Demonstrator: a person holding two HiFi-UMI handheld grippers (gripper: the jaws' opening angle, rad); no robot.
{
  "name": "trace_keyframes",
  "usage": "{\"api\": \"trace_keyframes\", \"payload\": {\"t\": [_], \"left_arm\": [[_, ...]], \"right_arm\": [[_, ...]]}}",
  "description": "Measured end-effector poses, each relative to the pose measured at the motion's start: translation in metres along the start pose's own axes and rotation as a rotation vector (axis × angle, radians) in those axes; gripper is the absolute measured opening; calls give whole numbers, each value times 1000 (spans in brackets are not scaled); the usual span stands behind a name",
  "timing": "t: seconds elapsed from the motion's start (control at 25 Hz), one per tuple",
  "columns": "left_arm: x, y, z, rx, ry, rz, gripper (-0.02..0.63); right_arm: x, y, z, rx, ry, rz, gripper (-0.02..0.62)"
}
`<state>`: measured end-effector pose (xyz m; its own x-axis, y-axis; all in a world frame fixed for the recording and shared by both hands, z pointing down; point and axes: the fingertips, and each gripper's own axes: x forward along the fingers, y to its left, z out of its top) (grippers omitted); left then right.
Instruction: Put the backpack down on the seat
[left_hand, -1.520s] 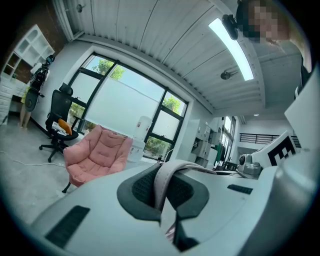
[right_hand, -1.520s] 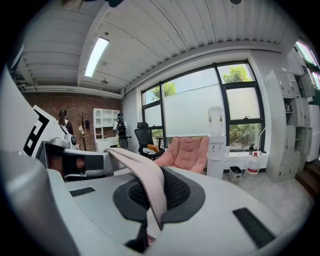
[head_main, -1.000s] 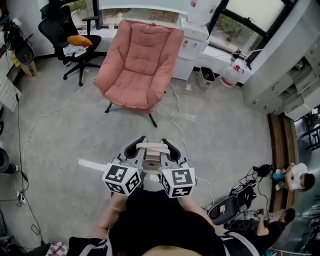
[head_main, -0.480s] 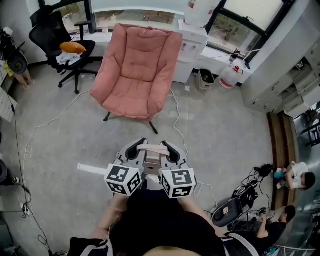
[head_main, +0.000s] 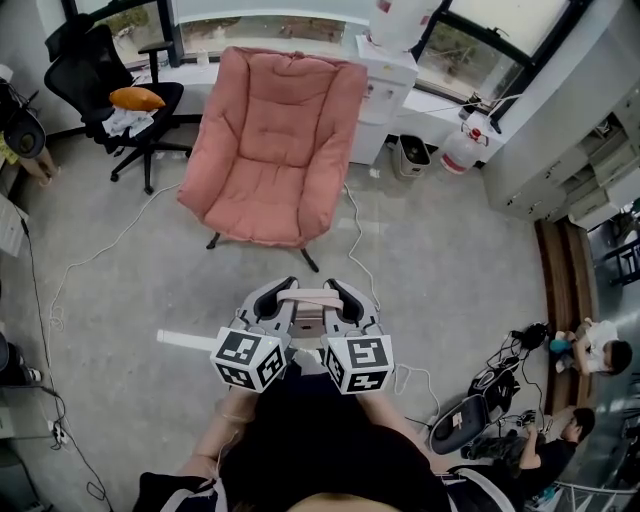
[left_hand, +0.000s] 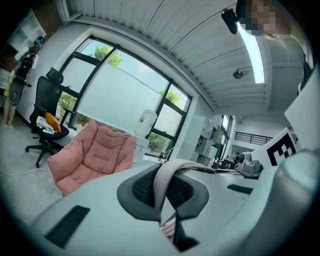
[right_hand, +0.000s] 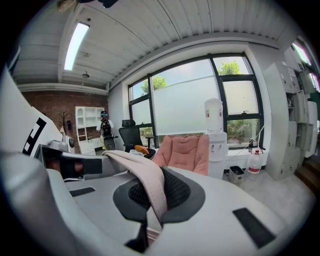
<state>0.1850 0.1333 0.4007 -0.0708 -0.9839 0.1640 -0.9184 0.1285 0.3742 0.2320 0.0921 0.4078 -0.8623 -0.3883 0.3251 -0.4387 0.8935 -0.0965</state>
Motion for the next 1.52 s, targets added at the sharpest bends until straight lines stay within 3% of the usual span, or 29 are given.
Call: {"api": "trace_keyframes", "payload": {"t": [0.32,0.88,1.52], "left_arm": [[4,33,9,-19,-6,26,15],[-17,60,27,-20,-76,101,15],[28,118,41,-38,-74,160,15]], "right_arm": [[35,12,8,-25,-1,15,32],[50,46,22,-70,-9,120,32],[129,37,33,-76,19,185,32]]}}
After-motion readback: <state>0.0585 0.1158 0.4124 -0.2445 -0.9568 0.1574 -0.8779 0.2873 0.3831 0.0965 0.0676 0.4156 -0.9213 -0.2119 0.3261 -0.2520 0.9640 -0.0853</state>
